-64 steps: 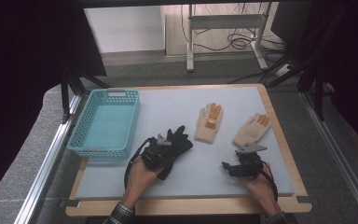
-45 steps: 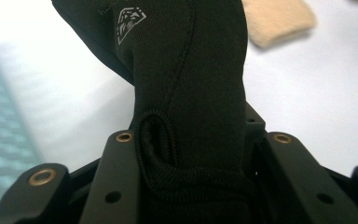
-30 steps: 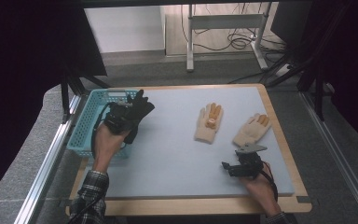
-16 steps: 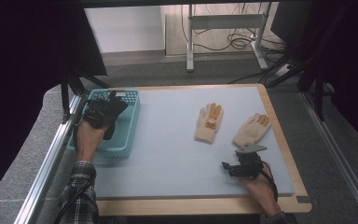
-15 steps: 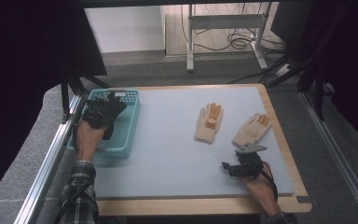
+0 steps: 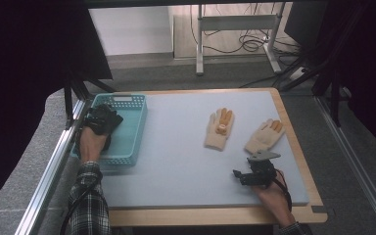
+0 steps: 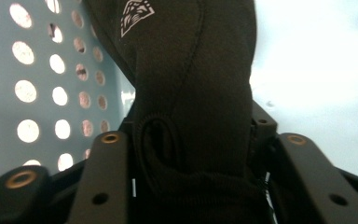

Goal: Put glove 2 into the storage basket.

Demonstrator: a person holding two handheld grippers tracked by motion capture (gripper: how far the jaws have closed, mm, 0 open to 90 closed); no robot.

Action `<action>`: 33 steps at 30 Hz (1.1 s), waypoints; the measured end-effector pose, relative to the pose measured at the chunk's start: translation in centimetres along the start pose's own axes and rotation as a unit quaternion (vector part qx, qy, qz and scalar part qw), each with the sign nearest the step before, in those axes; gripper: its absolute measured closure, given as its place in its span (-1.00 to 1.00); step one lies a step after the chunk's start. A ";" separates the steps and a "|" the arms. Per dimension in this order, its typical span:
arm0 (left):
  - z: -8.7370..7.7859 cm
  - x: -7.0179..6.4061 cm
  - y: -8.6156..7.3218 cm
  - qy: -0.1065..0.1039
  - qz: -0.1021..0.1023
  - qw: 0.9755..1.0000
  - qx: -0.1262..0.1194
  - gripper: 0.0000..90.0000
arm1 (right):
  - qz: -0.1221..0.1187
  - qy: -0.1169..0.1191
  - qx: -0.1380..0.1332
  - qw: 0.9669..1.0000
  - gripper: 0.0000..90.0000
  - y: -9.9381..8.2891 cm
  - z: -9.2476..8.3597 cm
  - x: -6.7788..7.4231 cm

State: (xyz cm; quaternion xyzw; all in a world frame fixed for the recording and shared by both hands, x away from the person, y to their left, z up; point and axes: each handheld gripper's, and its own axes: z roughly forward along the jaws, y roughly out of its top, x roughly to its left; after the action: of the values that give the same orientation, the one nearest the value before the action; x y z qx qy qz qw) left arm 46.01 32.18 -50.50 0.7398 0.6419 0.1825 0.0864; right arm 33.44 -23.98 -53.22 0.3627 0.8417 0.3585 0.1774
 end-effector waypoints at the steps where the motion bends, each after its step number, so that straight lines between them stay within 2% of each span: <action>1: 0.2 0.1 0.0 0.003 0.003 1.000 0.005 0.16 | -0.002 0.000 0.000 1.000 -0.51 0.0 0.0 0.0; 4: 0.5 0.2 0.0 0.010 0.014 1.000 0.003 -0.28 | -0.002 0.000 0.000 1.000 -0.52 0.0 0.0 0.0; 7: 0.4 0.4 -0.2 -0.010 0.010 1.000 0.010 -0.63 | -0.002 0.001 0.001 1.000 -0.52 0.0 0.0 0.0; 8: 0.3 0.4 -0.3 -0.021 0.010 1.000 0.011 -0.69 | -0.002 0.001 0.001 1.000 -0.52 0.0 0.0 0.0; 11: -0.2 0.7 -0.6 -0.034 0.007 0.999 0.006 -0.84 | -0.002 0.001 0.001 1.000 -0.52 0.0 0.0 0.0; 15: -0.7 1.2 -0.9 -0.057 -0.007 0.998 -0.009 -0.90 | -0.001 0.000 0.000 1.000 -0.52 0.0 0.0 0.0; 18: -1.2 1.6 -1.2 -0.078 -0.017 0.996 -0.026 -0.92 | -0.001 0.000 0.000 1.000 -0.52 0.0 0.0 0.0; 20: -1.5 1.5 -1.2 -0.077 -0.012 0.997 -0.029 -0.92 | -0.001 0.000 0.000 1.000 -0.52 0.0 0.0 0.0; 23: -1.6 1.0 -1.3 -0.055 0.012 0.998 -0.021 -0.93 | -0.001 0.000 0.000 1.000 -0.52 0.0 0.0 0.0; 25: -1.6 1.0 -1.4 -0.052 0.010 0.998 -0.019 -0.95 | -0.002 0.000 0.000 1.000 -0.52 0.0 0.0 0.0; 29: -1.8 1.3 -1.6 -0.072 -0.002 0.997 -0.024 -0.97 | -0.001 0.000 0.000 1.000 -0.52 0.0 0.0 0.0; 30: -1.8 1.3 -1.6 -0.056 0.002 0.998 -0.020 -0.98 | -0.002 0.000 0.000 1.000 -0.52 0.0 0.0 0.0; 31: -1.8 1.2 -1.6 -0.053 0.005 0.998 -0.019 -0.97 | -0.002 0.000 0.000 1.000 -0.52 0.0 0.0 0.0; 33: -2.0 1.3 -1.7 -0.075 -0.001 0.997 -0.028 -0.99 | -0.002 0.000 0.000 1.000 -0.52 0.0 0.0 0.0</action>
State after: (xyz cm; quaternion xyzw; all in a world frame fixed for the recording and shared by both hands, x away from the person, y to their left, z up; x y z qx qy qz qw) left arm 43.80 33.53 -49.06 0.7483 0.6286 0.1448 0.1550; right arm 33.43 -23.96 -53.23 0.3615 0.8424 0.3580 0.1778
